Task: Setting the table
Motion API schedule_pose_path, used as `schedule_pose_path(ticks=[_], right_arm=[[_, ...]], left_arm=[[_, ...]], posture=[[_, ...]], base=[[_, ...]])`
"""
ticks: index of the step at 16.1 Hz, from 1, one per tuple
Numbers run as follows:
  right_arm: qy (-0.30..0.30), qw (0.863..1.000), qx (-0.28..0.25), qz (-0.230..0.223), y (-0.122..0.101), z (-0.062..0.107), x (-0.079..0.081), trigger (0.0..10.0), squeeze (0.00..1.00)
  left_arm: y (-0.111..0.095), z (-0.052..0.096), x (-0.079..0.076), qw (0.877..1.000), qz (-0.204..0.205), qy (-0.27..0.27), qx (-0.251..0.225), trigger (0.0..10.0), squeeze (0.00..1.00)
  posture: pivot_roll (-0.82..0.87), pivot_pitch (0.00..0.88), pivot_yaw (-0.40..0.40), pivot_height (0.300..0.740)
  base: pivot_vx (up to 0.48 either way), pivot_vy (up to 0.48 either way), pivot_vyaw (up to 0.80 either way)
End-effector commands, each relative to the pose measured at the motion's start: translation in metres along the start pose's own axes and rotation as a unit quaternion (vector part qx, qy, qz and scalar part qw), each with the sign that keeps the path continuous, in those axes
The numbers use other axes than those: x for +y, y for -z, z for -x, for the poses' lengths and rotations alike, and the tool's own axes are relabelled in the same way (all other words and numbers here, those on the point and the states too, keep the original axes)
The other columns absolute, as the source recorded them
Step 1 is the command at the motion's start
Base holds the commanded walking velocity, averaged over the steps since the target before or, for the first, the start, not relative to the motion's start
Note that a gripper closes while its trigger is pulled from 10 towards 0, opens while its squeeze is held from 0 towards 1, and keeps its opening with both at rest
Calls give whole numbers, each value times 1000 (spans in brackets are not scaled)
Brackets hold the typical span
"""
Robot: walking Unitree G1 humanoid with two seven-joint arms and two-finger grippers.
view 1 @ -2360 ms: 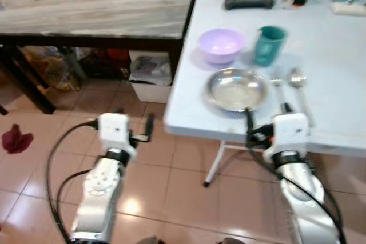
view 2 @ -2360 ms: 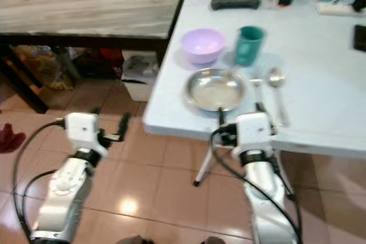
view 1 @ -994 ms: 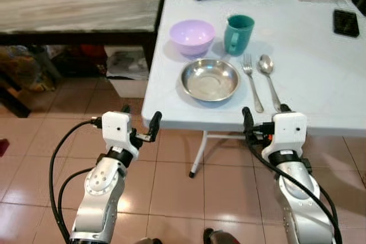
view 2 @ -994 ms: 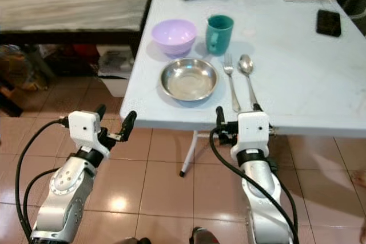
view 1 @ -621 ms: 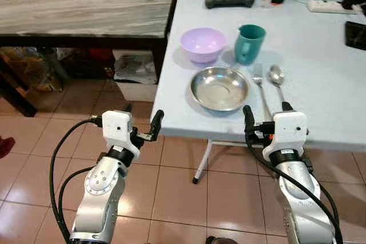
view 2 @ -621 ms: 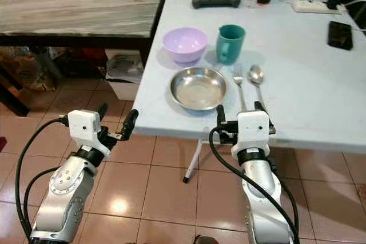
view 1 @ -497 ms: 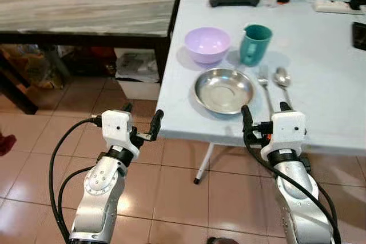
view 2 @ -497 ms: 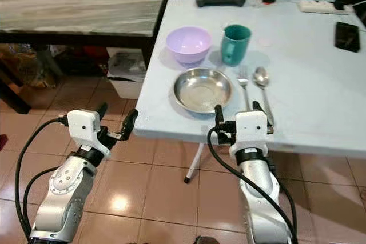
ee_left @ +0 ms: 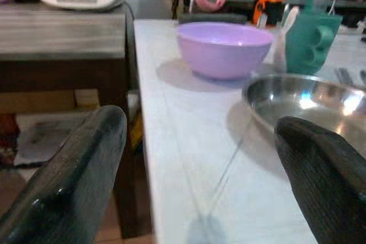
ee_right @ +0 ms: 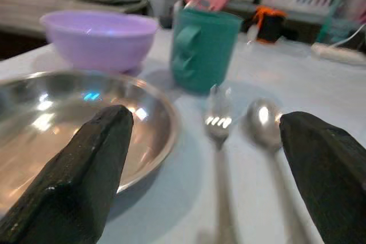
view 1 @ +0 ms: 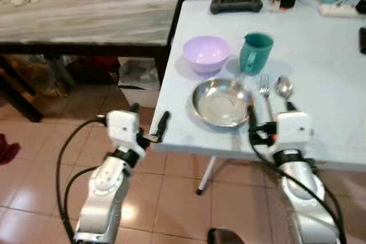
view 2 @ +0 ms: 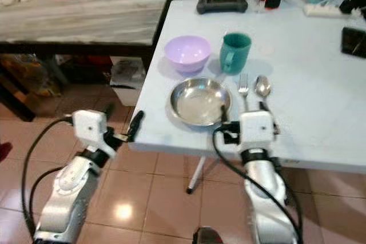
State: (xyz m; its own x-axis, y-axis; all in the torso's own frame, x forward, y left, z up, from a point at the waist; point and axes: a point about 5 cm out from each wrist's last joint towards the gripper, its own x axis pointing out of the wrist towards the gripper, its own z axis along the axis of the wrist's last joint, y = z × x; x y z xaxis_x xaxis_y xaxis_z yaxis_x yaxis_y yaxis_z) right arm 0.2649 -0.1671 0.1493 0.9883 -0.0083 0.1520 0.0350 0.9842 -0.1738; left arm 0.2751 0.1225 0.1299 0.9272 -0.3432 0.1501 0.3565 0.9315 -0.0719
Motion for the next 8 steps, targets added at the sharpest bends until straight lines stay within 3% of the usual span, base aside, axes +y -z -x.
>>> schedule_pose_path(ticks=[1,4,7,8], right_arm=[[-12,1000,-7,-10,-4,0,8,10000,0],[-13,1000,-8,-10,-4,0,8,10000,0],[-11,1000,-9,-8,-5,0,6,10000,0],[-3,1000,-8,-11,-5,0,3,10000,0]], left_arm=[[2,7,10,1000,-6,-14,9,10000,0],[7,10,10,1000,-12,-8,27,10000,0],[10,15,7,999,-20,22,35,10000,0],[10,17,4,997,-31,54,37,10000,0]], posture=[[-166,154,62,740],[-166,155,60,740],[-170,156,58,740],[-171,160,60,740]], base=[[0,0,-575],[0,0,0],[0,0,0],[0,0,0]])
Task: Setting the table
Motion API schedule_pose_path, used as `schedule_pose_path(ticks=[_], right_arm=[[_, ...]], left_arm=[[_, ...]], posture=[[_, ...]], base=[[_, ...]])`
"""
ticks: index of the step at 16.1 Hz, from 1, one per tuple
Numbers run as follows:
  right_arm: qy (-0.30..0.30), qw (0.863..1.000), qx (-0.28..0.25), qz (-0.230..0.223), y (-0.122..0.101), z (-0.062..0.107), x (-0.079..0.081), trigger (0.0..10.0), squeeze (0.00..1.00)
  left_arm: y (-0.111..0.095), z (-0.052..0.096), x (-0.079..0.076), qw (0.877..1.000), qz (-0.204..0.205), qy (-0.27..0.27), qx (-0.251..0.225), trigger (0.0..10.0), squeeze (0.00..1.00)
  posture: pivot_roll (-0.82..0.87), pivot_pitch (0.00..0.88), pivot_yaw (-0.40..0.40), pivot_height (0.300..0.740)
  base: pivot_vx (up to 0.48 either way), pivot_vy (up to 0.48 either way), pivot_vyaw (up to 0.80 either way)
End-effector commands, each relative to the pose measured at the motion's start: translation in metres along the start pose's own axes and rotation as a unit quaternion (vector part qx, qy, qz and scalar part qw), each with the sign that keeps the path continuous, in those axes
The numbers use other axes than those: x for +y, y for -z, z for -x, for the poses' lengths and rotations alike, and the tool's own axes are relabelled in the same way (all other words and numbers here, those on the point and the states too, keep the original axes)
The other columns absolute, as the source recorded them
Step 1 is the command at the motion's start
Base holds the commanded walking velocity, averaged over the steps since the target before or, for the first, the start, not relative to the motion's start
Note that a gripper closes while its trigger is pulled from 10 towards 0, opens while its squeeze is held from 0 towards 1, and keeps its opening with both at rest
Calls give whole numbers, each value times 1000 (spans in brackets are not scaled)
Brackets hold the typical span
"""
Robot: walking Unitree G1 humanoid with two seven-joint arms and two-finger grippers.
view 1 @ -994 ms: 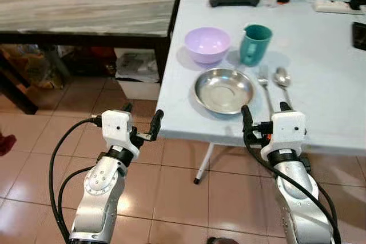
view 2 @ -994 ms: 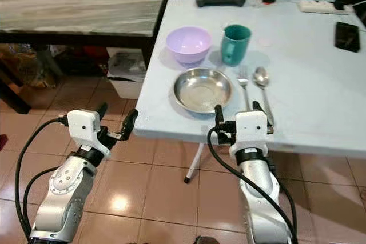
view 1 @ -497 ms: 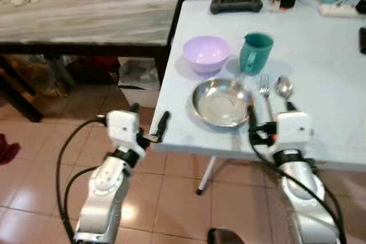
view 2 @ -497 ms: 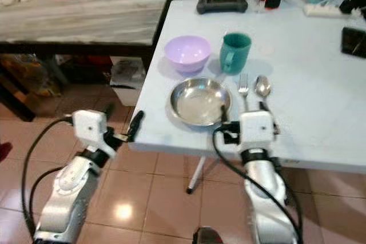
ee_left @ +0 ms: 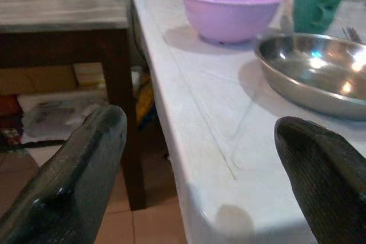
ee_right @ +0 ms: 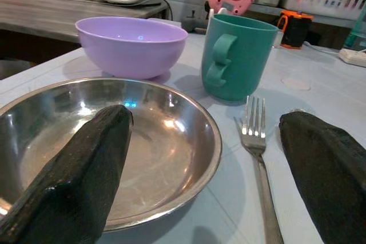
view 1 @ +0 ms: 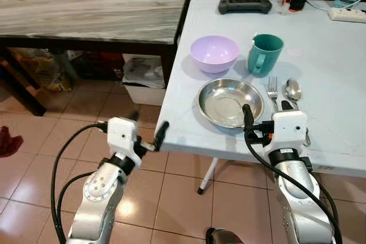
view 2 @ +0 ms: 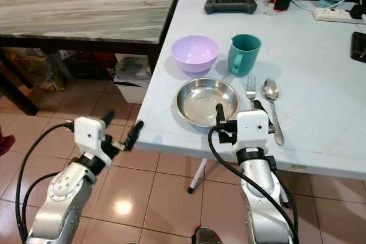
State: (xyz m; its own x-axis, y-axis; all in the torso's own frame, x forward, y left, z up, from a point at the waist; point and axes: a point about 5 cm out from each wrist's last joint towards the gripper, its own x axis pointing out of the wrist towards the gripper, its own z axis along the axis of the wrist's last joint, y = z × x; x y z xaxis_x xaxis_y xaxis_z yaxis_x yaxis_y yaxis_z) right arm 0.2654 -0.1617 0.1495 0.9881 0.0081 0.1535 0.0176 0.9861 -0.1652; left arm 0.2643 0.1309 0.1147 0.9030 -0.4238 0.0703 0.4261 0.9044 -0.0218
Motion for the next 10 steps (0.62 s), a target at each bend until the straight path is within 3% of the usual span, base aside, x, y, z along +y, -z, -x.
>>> schedule_pose_path(ticks=[1,3,10], right_arm=[[11,1000,-4,-6,-3,1,-4,10000,0],[25,1000,3,-6,-3,1,-11,10000,0],[28,999,32,-25,-2,-6,-29,10000,0]], left_arm=[[-3,4,-4,999,-16,38,-2,10000,0],[-3,8,-7,996,-27,88,12,10000,0],[-4,12,-10,987,-39,155,24,10000,0]], posture=[[-171,160,60,740],[-178,172,59,740],[-190,201,68,740]], base=[[0,0,0],[0,0,0],[0,0,0]])
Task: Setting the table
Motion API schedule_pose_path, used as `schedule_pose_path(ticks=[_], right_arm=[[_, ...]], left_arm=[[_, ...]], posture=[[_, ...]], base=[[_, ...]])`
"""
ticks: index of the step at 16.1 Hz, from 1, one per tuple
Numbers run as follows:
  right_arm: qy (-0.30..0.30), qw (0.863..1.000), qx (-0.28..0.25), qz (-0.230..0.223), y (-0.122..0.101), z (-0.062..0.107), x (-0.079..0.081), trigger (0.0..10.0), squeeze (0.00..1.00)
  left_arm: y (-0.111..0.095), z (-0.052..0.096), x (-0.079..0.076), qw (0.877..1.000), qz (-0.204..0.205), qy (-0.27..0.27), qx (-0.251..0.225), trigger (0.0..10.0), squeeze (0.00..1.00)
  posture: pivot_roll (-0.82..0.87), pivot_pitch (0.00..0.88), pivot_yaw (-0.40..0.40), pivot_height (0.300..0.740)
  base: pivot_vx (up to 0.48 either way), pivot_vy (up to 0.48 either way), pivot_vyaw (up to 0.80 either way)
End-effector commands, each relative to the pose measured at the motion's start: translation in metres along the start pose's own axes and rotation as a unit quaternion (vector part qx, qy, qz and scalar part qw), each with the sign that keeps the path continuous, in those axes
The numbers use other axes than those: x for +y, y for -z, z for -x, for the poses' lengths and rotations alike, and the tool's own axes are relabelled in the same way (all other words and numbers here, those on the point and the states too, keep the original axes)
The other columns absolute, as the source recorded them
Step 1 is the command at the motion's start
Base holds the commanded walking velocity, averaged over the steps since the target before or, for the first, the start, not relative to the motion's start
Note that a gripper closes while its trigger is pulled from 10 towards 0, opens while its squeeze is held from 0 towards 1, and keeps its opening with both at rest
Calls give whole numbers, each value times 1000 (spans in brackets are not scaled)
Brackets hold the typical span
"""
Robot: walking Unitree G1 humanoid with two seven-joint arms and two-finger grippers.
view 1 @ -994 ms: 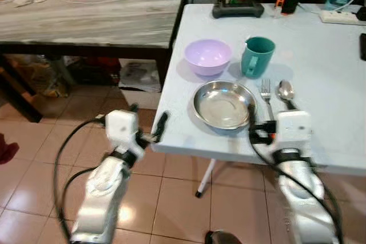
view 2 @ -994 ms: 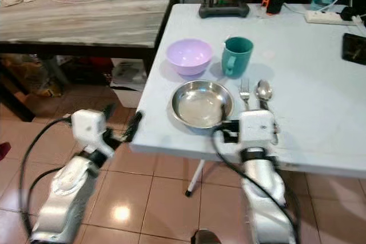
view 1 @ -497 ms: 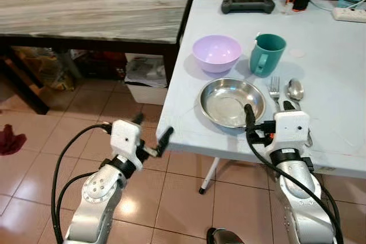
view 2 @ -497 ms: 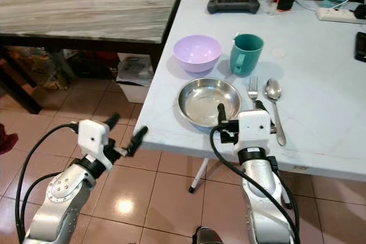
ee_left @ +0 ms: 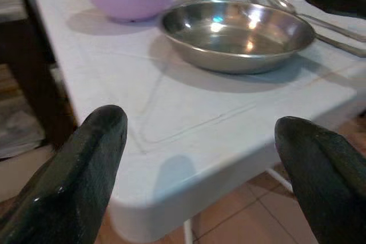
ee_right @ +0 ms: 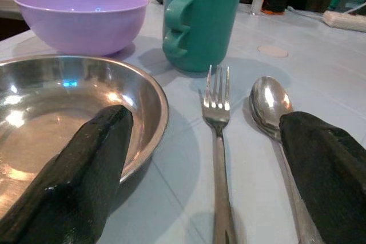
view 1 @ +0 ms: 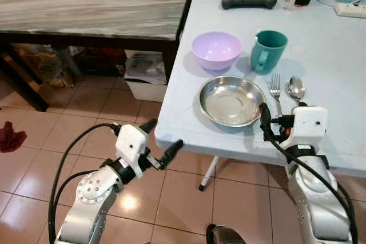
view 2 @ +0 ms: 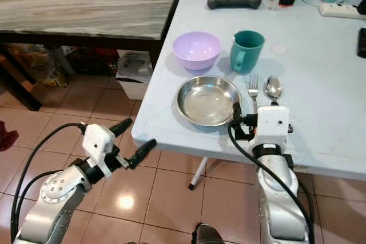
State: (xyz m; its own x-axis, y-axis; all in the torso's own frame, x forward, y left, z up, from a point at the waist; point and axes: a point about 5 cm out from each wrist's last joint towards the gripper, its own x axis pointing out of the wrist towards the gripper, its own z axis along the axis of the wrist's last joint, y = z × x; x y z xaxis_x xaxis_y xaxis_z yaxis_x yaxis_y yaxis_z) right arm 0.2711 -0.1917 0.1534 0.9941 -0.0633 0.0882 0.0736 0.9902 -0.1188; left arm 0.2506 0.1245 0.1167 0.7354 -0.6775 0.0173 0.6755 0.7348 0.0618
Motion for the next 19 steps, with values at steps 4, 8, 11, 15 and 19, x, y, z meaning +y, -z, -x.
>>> schedule_pose_path(ticks=[4,8,11,15,19], right_arm=[[-23,999,9,-48,-11,-10,-1,10000,0],[-33,997,32,-59,-11,-21,-5,10000,0],[-50,994,66,-68,-6,-27,-6,10000,0],[-85,991,77,-66,-8,-38,-1,10000,0],[-116,986,99,-65,-7,-47,8,10000,0]], left_arm=[[-2,3,1,1000,-16,10,4,10000,0],[-3,2,0,1000,-19,12,4,10000,0],[-3,1,-3,999,-24,21,6,10000,0],[-4,2,-2,999,-28,22,8,10000,0],[-4,3,-4,999,-28,21,8,10000,0]], posture=[[-185,198,68,740],[-183,199,69,740],[-179,202,70,740],[-173,207,71,740],[-162,209,67,740]], base=[[0,0,0],[0,0,0],[0,0,0],[0,0,0],[0,0,0]])
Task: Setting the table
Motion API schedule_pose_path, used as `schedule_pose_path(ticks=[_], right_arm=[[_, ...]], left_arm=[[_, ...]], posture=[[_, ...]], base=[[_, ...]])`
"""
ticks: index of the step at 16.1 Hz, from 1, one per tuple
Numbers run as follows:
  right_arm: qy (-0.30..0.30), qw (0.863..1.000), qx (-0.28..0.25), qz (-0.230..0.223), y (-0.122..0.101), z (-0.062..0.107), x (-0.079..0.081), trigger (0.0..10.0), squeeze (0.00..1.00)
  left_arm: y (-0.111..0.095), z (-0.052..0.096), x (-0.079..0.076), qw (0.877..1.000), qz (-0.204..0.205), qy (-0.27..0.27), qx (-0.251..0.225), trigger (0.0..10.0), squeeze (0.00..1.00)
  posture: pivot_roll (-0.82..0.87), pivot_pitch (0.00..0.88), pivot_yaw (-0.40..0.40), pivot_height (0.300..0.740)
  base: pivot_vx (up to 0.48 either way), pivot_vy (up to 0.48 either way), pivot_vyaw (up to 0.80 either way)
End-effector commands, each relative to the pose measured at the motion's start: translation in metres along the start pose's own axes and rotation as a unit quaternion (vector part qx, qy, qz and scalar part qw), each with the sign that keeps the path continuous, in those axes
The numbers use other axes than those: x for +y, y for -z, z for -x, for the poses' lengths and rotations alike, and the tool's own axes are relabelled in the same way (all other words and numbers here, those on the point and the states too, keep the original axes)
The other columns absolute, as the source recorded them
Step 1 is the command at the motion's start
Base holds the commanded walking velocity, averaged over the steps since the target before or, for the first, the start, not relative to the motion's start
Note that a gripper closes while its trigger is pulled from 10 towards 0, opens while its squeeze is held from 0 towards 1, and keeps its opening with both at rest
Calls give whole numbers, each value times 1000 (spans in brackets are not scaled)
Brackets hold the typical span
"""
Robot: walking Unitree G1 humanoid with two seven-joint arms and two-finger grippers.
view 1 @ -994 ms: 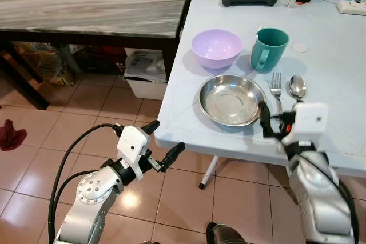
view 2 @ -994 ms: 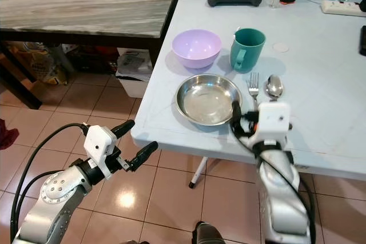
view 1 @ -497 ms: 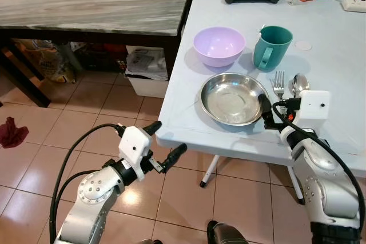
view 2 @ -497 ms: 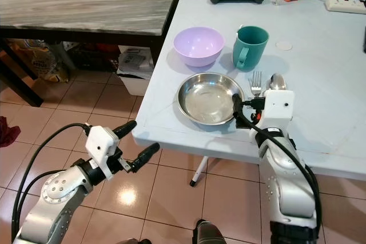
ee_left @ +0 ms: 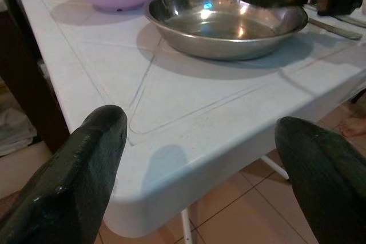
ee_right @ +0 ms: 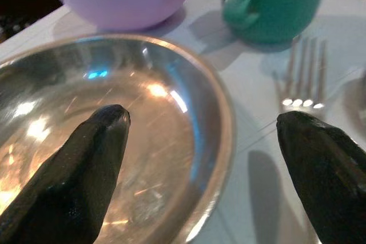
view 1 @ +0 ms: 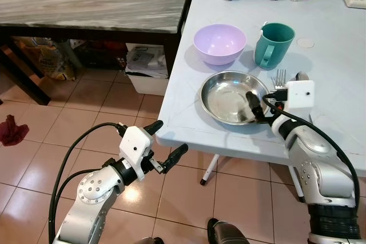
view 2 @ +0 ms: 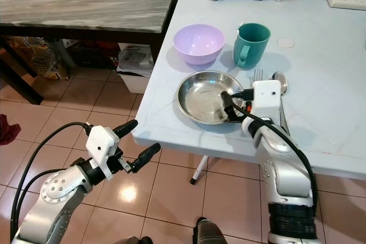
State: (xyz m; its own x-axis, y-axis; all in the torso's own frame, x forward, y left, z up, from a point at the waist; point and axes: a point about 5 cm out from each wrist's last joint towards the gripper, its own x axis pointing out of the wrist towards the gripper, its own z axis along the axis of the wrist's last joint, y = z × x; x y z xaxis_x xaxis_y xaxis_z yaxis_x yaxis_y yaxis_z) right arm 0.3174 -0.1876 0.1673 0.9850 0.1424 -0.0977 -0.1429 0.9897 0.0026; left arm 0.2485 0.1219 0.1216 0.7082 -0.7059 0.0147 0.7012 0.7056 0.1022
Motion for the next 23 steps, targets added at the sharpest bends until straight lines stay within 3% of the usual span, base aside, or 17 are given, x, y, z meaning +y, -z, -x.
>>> schedule_pose_path(ticks=[1,2,8,15,23], right_arm=[[-11,1000,23,-12,8,-2,3,2667,0],[-19,999,33,-18,11,-2,4,0,0],[-50,997,59,-29,17,-6,7,0,0],[-43,992,44,-106,7,-12,7,0,0],[-19,985,106,-133,29,-5,0,0,0]], left_arm=[[1,4,-1,1000,-8,0,9,10000,0],[0,4,-1,1000,-8,0,10,10000,0],[-5,10,1,1000,-16,20,9,10000,0],[-7,9,-1,999,-14,32,5,10000,0],[-11,13,-2,997,-27,68,12,10000,0]], posture=[[-158,208,66,740],[-157,209,66,740],[-156,211,70,740],[-146,186,74,740],[-144,202,78,740]], base=[[0,0,0],[0,0,0],[0,0,0],[0,0,0],[0,0,0]])
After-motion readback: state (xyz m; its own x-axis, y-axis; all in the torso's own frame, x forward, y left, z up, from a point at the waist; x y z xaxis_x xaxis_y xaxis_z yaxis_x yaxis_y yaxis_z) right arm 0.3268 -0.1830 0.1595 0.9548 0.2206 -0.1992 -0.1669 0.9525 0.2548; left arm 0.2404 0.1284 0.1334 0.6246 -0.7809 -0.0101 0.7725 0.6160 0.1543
